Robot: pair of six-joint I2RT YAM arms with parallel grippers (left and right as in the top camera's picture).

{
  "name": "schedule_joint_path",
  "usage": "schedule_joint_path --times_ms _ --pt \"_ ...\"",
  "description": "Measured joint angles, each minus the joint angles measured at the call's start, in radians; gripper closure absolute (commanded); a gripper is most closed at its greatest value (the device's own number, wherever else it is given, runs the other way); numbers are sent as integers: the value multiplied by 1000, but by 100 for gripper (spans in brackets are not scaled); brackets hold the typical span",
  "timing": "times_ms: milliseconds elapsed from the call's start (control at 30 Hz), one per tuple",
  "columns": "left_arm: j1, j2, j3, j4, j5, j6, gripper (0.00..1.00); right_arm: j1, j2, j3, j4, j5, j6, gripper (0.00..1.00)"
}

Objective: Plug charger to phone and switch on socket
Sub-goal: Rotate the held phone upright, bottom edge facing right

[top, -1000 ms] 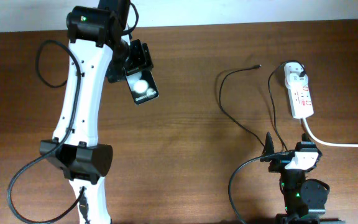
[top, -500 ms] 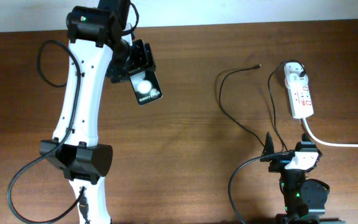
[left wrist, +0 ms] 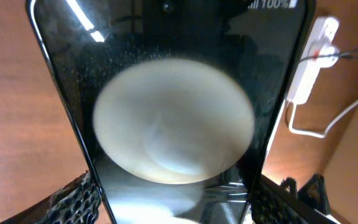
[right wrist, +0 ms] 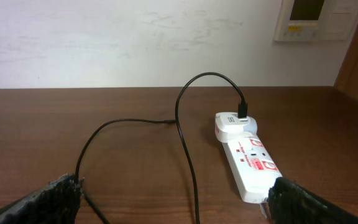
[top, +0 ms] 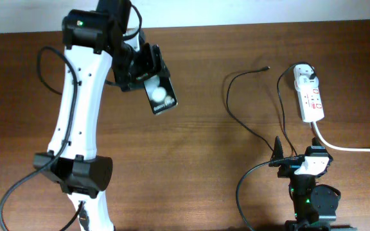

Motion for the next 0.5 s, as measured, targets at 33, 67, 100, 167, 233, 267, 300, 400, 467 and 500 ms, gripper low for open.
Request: schedule_joint_path --times_ms 33,67,100,167,233,267,300,400,467,500 --pt "0 -1 -32 -2 16 0 27 0 0 0 0 0 -1 1" --pt "0 -1 -76 0 40 0 26 0 0 0 0 0 0 1" --pt "0 -1 -114 -2 62 0 26 0 0 0 0 0 0 1" --pt "0 -1 -179 -2 97 0 26 0 0 0 0 0 0 1" --pt "0 -1 -228 -2 130 0 27 0 0 0 0 0 0 2" --pt "0 -1 -247 -1 148 0 27 0 0 0 0 0 0 1" --pt "0 -1 -259 -1 173 0 27 0 0 0 0 0 0 1" --pt "0 -1 -266 -1 241 0 26 0 0 0 0 0 0 1" --pt "0 -1 -266 -2 274 0 27 0 0 0 0 0 0 1" --pt "0 -1 -266 -2 284 0 27 0 0 0 0 0 0 2"
